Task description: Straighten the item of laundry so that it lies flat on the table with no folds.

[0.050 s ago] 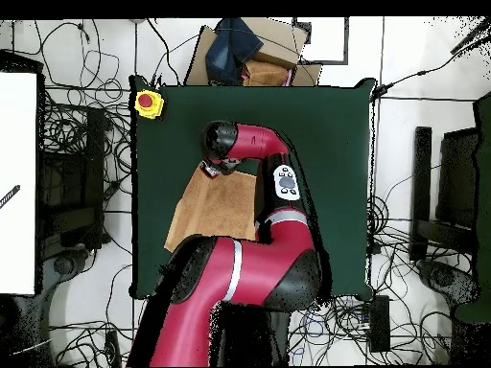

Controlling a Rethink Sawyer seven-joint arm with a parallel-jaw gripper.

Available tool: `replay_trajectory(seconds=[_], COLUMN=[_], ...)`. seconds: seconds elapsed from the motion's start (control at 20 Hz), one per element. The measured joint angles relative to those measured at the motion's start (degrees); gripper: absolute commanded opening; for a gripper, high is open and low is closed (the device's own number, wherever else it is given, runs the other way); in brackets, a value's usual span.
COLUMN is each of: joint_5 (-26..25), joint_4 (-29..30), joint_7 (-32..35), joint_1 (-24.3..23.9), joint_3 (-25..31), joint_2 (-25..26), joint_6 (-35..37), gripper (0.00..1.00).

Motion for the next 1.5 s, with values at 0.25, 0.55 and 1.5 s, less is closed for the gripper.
replay_trajectory(seconds=[0.25, 0.55, 1.5], joint_5=[0.0, 0.1, 0.0], joint_4=[-0.2, -0.2, 3.6], joint_7=[0.0, 0.0, 0.0], joint_1=[0.0, 0.0, -0.3], joint_3=[0.0, 0.0, 0.0], joint_2=[0.4, 0.4, -2.7], joint_6=[0.0, 0.0, 0.0], gripper=[0.0, 0.0, 0.0])
